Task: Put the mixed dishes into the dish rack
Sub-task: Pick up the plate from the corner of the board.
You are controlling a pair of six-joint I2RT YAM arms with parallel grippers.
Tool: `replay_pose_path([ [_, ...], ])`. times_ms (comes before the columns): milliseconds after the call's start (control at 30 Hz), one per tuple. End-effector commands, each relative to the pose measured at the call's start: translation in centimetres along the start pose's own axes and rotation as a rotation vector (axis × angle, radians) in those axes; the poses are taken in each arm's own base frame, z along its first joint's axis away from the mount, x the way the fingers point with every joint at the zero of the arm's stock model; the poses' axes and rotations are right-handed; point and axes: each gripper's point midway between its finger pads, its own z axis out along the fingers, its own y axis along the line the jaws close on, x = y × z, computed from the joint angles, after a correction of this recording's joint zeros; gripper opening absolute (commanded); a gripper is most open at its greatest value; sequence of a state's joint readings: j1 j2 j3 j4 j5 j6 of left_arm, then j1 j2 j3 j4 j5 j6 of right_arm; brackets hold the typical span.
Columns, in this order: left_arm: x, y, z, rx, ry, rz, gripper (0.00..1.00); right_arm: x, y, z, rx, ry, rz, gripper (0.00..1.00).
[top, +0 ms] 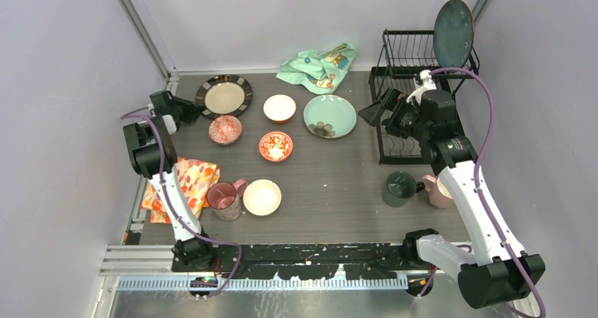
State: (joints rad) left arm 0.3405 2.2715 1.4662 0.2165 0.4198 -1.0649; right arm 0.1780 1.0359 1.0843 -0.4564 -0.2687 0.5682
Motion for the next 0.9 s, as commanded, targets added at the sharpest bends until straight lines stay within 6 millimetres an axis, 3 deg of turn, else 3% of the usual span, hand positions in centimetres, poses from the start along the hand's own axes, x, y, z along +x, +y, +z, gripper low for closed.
replay_pose_path([
  [0,0.8,-0.8,0.0,0.019,0.017,0.011,0.15,-1.8,1.3,-0.7,-0.035,-0.085,-0.008,1.00],
  [133,0.1,-3.0,-0.8,0.064,0.000,-0.006,0.00,-1.5,1.0,-0.8,-0.034,-0.090,-0.005,1.00],
  [433,-1.6,-9.4,-4.0,0.195,-0.051,-0.030,0.00,-1.7,1.0,-1.2,-0.029,-0.109,-0.009,1.00],
  [867,-2.2,-14.5,-8.9,0.278,-0.088,0.018,0.00,-2.1,-0.4,-2.0,0.047,-0.163,0.013,1.00],
])
